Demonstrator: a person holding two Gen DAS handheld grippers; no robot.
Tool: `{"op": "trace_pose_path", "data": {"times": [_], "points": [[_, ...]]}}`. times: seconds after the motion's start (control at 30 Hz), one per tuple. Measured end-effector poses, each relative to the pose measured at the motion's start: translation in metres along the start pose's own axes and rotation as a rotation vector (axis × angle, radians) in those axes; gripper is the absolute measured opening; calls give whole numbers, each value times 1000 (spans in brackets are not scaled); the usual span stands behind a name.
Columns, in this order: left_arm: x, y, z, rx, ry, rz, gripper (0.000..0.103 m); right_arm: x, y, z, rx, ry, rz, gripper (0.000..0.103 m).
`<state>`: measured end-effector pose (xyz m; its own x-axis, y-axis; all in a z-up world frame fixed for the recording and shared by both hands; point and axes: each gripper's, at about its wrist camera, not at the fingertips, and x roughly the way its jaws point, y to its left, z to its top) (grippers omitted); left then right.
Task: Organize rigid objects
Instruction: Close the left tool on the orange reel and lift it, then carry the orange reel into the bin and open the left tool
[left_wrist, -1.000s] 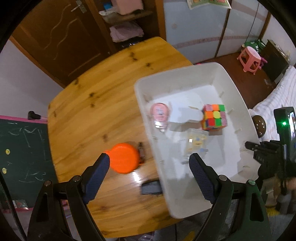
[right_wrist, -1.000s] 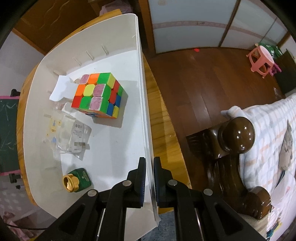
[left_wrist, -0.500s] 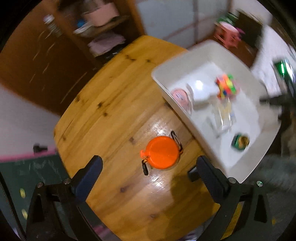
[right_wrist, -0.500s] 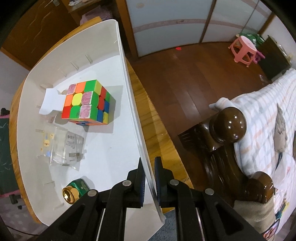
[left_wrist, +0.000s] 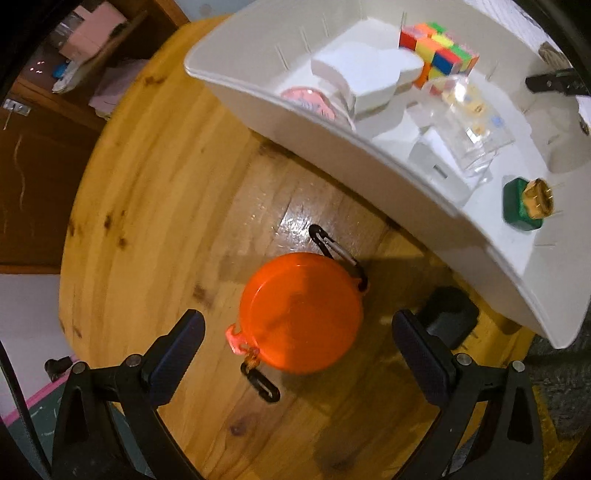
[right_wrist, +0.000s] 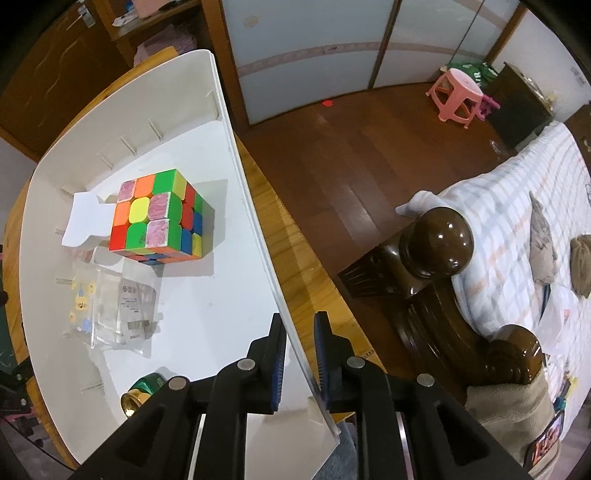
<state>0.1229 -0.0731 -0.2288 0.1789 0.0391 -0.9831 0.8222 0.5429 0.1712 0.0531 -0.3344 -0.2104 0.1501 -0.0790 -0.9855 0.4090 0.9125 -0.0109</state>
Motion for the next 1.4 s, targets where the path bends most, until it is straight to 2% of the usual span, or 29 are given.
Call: {"op": "trace_pose_path", "data": {"times": [0.37,0.47,0.53,0.57,0.6,0.87,1.1,1.27,1.4], "points": [[42,6,1,-18,78,-20,101,-2,1,-2,16,-13,-6,18],[42,7,1,-35,67,-38,101,-2,1,-3,13,-16,-6,18],[42,6,0,-45,59,-50,99,-2,0,-3,13,-18,-4,18],[41,7,1,-53,51,-72,92,-2,0,-4,13,-19,-3,18],[40,8,1,-65,45,-94,92,-2,0,-3,13,-19,-3,18],[39,13,-8,-169,64,-57,92,-3,1,-4,-1,-21,-3,18],[8,16,-20,-312,64,-62,92,-3,-1,-6,-20,-22,10,18],[-35,18,-26,-393,35,-56,92,-3,-2,-7,-45,-19,26,18],[-72,8,-20,-414,-8,-37,92,-2,-2,-7,-79,-16,45,18]]}}
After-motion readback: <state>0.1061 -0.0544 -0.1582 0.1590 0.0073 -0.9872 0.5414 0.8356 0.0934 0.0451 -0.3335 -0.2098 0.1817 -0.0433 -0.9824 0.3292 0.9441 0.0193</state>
